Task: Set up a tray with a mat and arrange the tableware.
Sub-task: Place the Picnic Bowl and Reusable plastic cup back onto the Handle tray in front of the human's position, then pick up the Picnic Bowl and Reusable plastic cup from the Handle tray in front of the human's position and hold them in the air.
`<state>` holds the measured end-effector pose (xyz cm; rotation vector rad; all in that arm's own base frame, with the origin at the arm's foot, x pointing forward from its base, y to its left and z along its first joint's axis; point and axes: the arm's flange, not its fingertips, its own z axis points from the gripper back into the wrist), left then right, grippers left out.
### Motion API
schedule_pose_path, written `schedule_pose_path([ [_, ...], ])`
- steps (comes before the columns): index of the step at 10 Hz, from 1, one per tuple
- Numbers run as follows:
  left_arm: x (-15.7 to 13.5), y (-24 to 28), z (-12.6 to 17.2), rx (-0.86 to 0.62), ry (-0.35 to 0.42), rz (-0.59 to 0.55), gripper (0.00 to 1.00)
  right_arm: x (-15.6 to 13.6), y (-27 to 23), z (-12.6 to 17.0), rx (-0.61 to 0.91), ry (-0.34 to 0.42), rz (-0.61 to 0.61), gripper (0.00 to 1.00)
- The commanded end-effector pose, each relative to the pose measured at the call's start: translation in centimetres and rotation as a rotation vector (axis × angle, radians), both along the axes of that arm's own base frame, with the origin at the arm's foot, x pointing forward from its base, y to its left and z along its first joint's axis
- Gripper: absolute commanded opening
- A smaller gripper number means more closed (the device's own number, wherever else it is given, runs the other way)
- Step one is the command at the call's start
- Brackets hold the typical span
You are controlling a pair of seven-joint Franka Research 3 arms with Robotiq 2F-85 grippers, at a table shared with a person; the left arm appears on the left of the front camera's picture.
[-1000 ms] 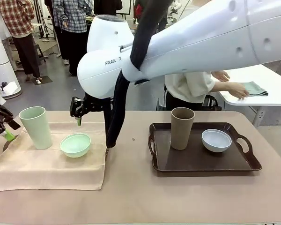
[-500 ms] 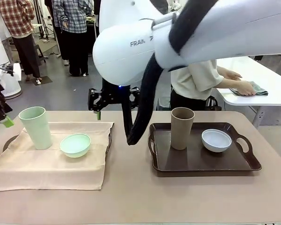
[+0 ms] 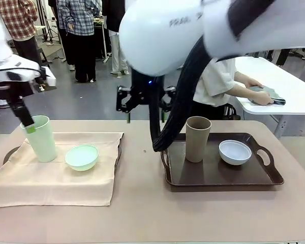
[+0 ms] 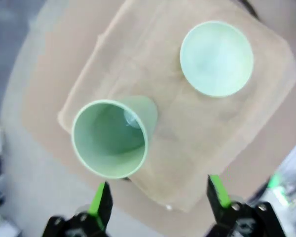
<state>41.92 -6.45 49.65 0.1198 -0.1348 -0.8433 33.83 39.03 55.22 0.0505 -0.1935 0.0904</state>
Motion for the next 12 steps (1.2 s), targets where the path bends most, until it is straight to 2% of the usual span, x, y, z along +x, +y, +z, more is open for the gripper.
schedule_pose_path([
  [1, 2.3, -2.6, 1.1, -0.021, 0.075, 0.138, 1.00, -1.6, -1.9, 0.5, -0.014, 0.006, -0.074, 1.00],
  [2, 2.5, -3.1, 1.8, -0.065, 0.070, 0.144, 1.00, -1.5, -2.1, 0.5, -0.015, 0.007, -0.078, 1.00],
  [3, 0.8, -1.9, 0.1, 0.003, 0.032, 0.077, 1.00, -0.3, -2.2, -0.3, 0.011, -0.004, -0.039, 1.00],
  [4, 0.8, -1.9, 0.1, 0.003, 0.032, 0.077, 1.00, -0.9, -2.0, 1.6, -0.020, -0.001, -0.051, 1.00],
  [12, 0.8, -1.9, 0.1, 0.003, 0.032, 0.077, 1.00, -0.9, -2.0, 1.6, -0.020, -0.001, -0.051, 1.00],
])
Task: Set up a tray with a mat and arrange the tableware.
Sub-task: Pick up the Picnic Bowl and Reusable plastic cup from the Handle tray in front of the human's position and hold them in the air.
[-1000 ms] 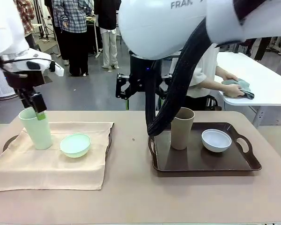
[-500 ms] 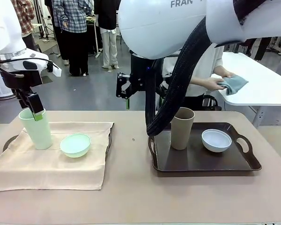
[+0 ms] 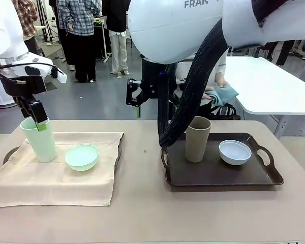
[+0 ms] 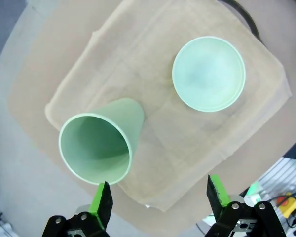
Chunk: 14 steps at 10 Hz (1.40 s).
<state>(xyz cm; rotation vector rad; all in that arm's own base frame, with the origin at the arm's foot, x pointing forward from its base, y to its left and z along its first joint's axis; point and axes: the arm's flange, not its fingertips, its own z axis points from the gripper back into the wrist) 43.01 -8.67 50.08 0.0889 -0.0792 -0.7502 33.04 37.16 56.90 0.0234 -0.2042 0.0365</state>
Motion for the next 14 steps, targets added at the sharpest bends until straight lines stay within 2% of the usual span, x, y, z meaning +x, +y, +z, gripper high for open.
schedule_pose_path([
  [1, -0.3, 0.3, -0.3, 0.016, -0.025, -0.018, 1.00, -0.1, -0.1, -0.1, 0.002, 0.009, 0.005, 1.00],
  [3, 0.0, 0.0, 0.0, 0.000, 0.000, 0.000, 1.00, 0.0, 0.0, 0.0, 0.000, 0.000, 0.000, 1.00],
  [4, -1.5, -3.7, 2.5, -0.092, 0.005, 0.072, 1.00, -0.3, -1.6, -0.5, 0.021, 0.004, 0.006, 1.00],
  [5, -3.0, -5.6, 3.0, -0.084, 0.007, 0.140, 1.00, -0.3, -4.3, -0.8, 0.017, 0.018, -0.009, 1.00],
  [8, -5.1, -8.9, 3.1, -0.113, -0.020, 0.243, 1.00, -0.3, -12.9, -0.9, 0.001, 0.120, 0.136, 1.00],
  [9, -4.8, -9.2, 3.1, -0.115, -0.022, 0.281, 1.00, -0.5, -15.6, -0.3, 0.015, 0.121, 0.153, 1.00],
  [11, -4.0, -8.8, 2.5, -0.129, 0.029, 0.339, 1.00, -1.0, -19.6, 1.0, 0.058, 0.124, 0.245, 1.00],
  [12, -4.9, -9.2, 3.4, -0.112, -0.008, 0.260, 1.00, 0.2, -15.9, 0.1, 0.008, 0.111, 0.158, 1.00],
  [14, -4.9, -9.2, 3.4, -0.112, -0.008, 0.260, 1.00, 0.2, -15.9, 0.1, 0.008, 0.111, 0.158, 1.00],
])
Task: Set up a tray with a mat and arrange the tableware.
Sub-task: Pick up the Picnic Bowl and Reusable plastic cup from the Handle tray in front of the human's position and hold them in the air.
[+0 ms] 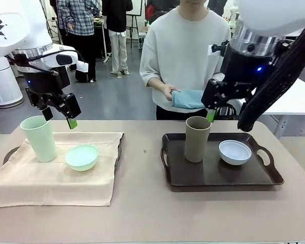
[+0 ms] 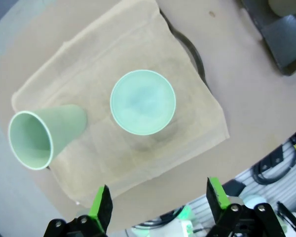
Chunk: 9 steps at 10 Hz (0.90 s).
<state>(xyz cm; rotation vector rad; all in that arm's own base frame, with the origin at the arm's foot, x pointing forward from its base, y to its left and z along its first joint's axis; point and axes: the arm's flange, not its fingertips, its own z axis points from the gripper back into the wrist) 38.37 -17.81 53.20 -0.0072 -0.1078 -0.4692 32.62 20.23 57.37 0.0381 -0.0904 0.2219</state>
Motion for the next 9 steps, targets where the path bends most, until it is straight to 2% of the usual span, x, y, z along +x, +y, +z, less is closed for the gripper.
schedule_pose_path([
  [1, 0.1, 0.1, -0.2, 0.000, 0.004, 0.004, 1.00, 0.0, -1.0, 0.6, 0.013, -0.003, 0.006, 1.00],
  [2, 0.5, 2.5, 1.0, -0.085, -0.016, 0.036, 1.00, 1.1, -4.4, 0.2, 0.120, 0.055, -0.062, 1.00],
  [3, 0.8, 4.9, 1.9, -0.152, -0.002, 0.066, 1.00, 1.5, -7.8, 0.3, 0.200, 0.070, -0.109, 1.00],
  [6, 2.0, 12.7, 2.7, -0.383, 0.141, 0.117, 1.00, 0.6, -18.0, -1.1, 0.481, 0.134, -0.196, 1.00],
  [7, 2.3, 15.5, 2.2, -0.458, 0.195, 0.138, 1.00, -0.3, -21.1, -1.4, 0.558, 0.113, -0.212, 1.00],
  [9, 1.9, 20.9, 1.2, -0.596, 0.216, 0.213, 1.00, -2.9, -26.8, -1.6, 0.684, 0.059, -0.255, 1.00],
])
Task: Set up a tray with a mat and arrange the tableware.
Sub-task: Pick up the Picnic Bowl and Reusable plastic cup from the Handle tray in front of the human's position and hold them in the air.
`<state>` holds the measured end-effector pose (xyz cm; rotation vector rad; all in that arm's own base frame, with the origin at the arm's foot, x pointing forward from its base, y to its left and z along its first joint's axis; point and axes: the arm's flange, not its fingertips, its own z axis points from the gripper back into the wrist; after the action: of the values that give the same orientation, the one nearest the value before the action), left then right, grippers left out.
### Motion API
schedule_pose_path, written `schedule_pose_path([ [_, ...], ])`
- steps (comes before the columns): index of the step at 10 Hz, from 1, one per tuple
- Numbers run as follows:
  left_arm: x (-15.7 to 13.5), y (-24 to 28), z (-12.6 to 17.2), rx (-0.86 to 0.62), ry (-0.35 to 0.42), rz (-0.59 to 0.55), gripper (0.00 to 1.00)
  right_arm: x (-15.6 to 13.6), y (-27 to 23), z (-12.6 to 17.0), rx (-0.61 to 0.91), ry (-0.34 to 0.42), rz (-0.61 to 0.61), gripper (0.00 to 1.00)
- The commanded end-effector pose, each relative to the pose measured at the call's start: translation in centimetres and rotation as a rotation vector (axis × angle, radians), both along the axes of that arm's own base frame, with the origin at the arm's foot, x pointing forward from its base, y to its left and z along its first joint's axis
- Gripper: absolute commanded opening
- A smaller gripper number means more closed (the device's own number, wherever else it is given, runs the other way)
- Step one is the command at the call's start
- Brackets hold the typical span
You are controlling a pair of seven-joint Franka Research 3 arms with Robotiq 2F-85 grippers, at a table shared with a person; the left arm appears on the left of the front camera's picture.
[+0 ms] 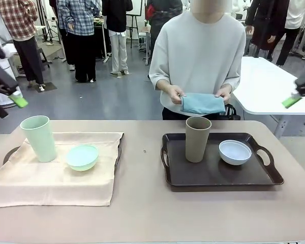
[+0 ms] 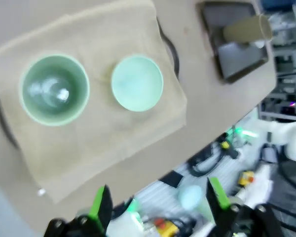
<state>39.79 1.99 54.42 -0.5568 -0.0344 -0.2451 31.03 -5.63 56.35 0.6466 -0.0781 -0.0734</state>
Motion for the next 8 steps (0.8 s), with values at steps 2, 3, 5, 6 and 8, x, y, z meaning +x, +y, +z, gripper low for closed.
schedule_pose_path([
  [2, -0.6, 6.6, -0.6, -0.174, 0.020, 0.130, 1.00, -4.0, -5.5, -0.9, 0.143, -0.069, -0.093, 1.00],
  [3, -1.5, 9.1, -0.5, -0.215, 0.008, 0.189, 1.00, -5.4, -7.2, -1.3, 0.186, -0.083, -0.116, 1.00],
  [5, -3.2, 13.3, -0.3, -0.317, -0.028, 0.269, 1.00, -7.5, -9.8, -2.3, 0.243, -0.086, -0.148, 1.00],
  [6, -3.7, 14.7, -0.3, -0.339, -0.031, 0.293, 1.00, -8.2, -10.8, -2.9, 0.276, -0.086, -0.169, 1.00],
  [8, -4.5, 16.3, -0.6, -0.361, -0.024, 0.322, 1.00, -8.9, -12.2, -3.9, 0.330, -0.084, -0.224, 1.00],
])
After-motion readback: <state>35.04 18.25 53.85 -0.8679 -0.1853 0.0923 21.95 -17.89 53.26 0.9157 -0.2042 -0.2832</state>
